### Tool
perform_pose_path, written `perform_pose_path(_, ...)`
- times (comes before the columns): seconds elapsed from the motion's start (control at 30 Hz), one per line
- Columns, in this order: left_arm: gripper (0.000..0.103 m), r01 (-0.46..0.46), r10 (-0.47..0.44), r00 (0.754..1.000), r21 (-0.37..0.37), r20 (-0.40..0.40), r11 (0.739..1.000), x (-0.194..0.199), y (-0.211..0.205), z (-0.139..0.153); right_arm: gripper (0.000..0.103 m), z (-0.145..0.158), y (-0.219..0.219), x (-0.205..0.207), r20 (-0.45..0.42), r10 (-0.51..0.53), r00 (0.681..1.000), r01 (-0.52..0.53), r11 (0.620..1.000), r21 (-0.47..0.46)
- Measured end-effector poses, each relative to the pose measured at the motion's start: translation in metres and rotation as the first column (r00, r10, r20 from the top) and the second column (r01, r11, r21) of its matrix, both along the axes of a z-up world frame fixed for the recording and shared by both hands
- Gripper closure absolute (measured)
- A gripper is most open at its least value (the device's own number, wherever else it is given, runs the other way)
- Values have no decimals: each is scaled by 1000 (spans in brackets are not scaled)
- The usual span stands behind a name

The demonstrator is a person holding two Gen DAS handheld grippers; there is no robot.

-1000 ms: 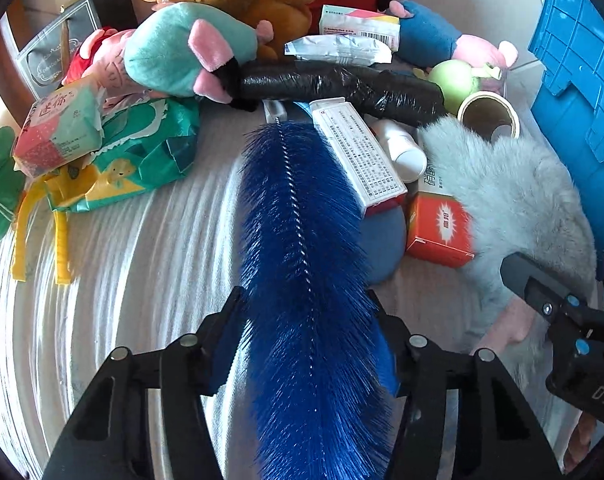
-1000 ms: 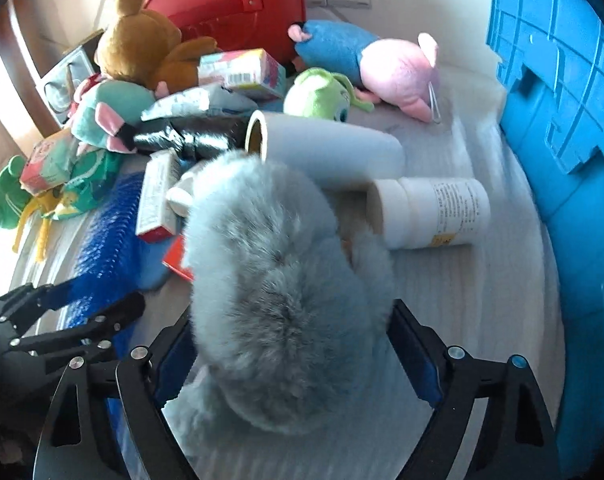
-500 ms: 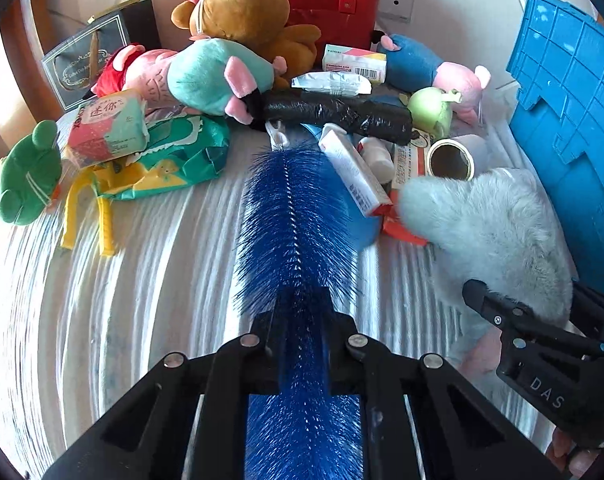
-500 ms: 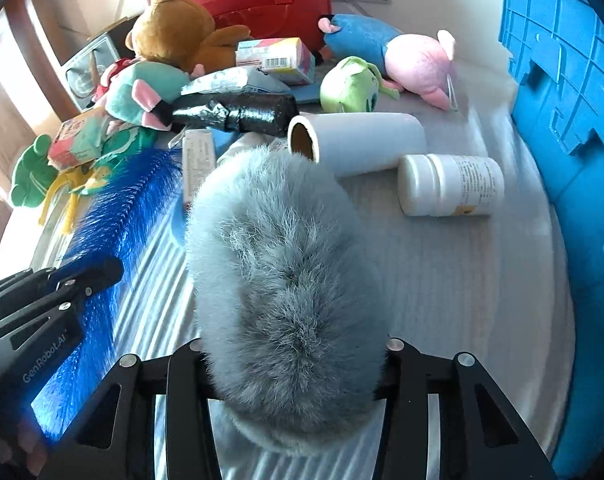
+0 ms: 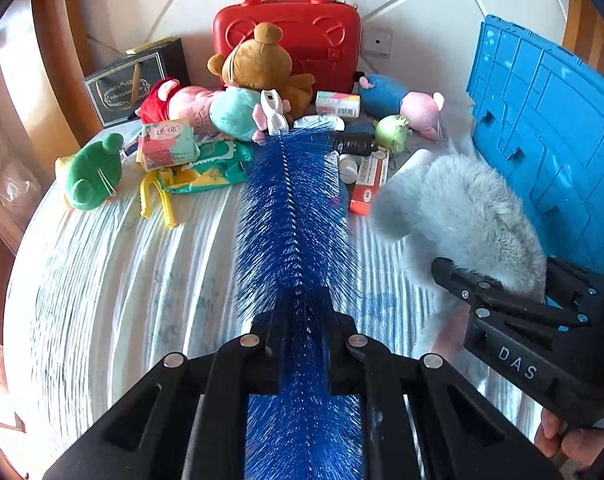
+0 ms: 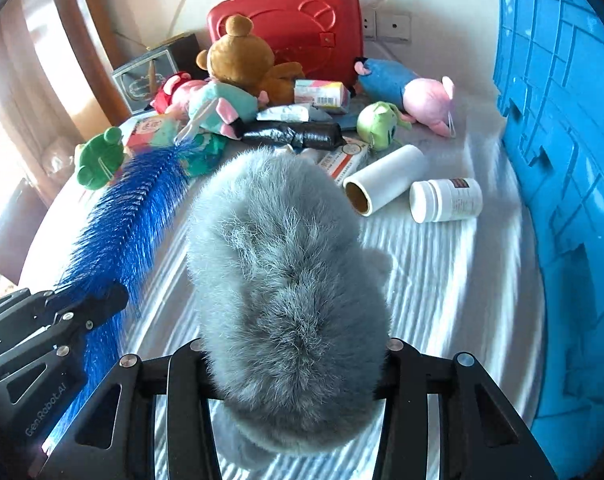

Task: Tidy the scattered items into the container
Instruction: 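Carry the blue brush with the left tool while the right tool carries the grey plush to the crate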

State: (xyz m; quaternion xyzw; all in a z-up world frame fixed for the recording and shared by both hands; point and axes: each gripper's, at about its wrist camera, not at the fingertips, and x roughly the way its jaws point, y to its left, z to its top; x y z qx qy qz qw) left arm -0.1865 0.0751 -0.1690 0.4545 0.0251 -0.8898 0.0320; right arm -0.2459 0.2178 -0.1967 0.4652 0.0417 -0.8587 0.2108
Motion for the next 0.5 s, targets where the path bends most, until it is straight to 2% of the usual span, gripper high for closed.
perform_pose_path(0.27, 91, 27, -27, 995, 2, -91, 1000, 36, -6, 50, 60, 56, -5, 35, -85, -17, 996, 16, 1000, -6)
perform_pose_path(0.5, 91, 71, -68, 979, 8, -190, 997, 64, -10, 94, 60, 119, -4, 73, -198, -58, 978, 54, 998, -26)
